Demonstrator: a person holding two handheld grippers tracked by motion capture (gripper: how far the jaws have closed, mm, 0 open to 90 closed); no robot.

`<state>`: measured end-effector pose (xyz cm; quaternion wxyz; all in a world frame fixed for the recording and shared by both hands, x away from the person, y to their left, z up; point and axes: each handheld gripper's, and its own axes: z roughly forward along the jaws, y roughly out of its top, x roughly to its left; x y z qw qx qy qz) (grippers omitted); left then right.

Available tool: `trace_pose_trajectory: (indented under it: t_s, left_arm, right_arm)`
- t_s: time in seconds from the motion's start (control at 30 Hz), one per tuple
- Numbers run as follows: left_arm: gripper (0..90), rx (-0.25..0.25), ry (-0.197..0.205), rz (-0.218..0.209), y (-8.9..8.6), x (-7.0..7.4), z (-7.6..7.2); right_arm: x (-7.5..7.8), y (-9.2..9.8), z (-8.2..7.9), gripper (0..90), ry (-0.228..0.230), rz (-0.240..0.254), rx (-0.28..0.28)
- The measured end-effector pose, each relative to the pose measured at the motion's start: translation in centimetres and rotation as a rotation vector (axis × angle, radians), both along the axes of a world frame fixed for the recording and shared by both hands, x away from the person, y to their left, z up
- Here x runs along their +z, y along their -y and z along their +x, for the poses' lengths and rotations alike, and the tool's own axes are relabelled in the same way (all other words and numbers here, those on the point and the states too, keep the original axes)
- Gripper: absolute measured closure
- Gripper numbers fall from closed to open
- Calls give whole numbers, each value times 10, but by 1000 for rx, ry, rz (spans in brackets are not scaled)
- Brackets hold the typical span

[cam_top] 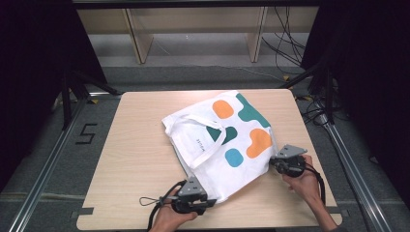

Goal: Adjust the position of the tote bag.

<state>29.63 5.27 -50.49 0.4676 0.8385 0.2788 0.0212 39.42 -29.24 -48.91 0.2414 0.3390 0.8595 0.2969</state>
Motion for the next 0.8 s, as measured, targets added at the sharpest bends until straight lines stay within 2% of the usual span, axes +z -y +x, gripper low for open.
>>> trace_pose_trajectory:
  t_s: [0.03, 0.07, 0.13, 0.17, 0.2, 0.23, 0.27, 0.3, 0.37, 0.4, 0.5, 0.53, 0.57, 0.6, 0.63, 0.7, 0.77, 0.8]
  left_arm:
    - [744, 2, 6, 5, 9, -1, -2]
    - [749, -24, 14, 14, 14, -1, -1]
    - [751, -32, 28, 14, 33, -3, -1]
    - [751, -50, 31, 28, 40, -2, 0]
    - [752, -53, 41, 26, 48, -3, 1]
    - [752, -65, 36, 28, 56, -3, 2]
    - [752, -62, 46, 18, 62, -5, 2]
    - [751, -71, 55, 32, 69, -5, 3]
    - [736, -87, 60, 26, 78, -6, 2]
    - [711, -100, 69, 35, 79, -5, 3]
    - [534, -123, 29, 23, 70, 2, -5]
    - [481, -121, 35, 12, 56, 10, -10]
    - [403, -121, 35, 12, 56, 10, -10]
    - [403, -113, 42, 1, 48, 14, -12]
    - [384, -103, 48, -12, 39, 18, -14]
    - [364, -57, 86, -12, 20, 25, -14]
    - [354, 15, 111, 15, 1, 27, -10]
    - [349, 48, 123, 29, -8, 27, -7]
  right_arm:
    - [-1, 3, 7, 831, 2, 8, -8]
    - [0, 6, 14, 829, 10, 7, -17]
    - [0, 11, 25, 827, 15, 15, -38]
    - [0, 13, 30, 825, 13, 18, -46]
    - [-1, 16, 37, 822, 34, 13, -48]
    - [-2, 18, 41, 819, 37, 6, -59]
    - [-3, 20, 45, 816, 45, 12, -71]
    - [-4, 22, 48, 810, 47, 19, -76]
    - [-4, 29, 54, 766, 47, 40, -101]
    - [-4, 32, 54, 722, 49, 41, -132]
    - [3, 41, 47, 532, 53, 56, -241]
    - [8, 44, 42, 497, 57, 63, -273]
    - [8, 44, 42, 497, 57, 63, -273]
    - [17, 46, 26, 437, 50, 137, -291]
    - [19, 45, 18, 418, 20, 189, -266]
    - [26, 34, 1, 391, 23, 251, -218]
    - [32, 18, -14, 379, -2, 250, -145]
    - [34, 9, -22, 366, -22, 256, -136]
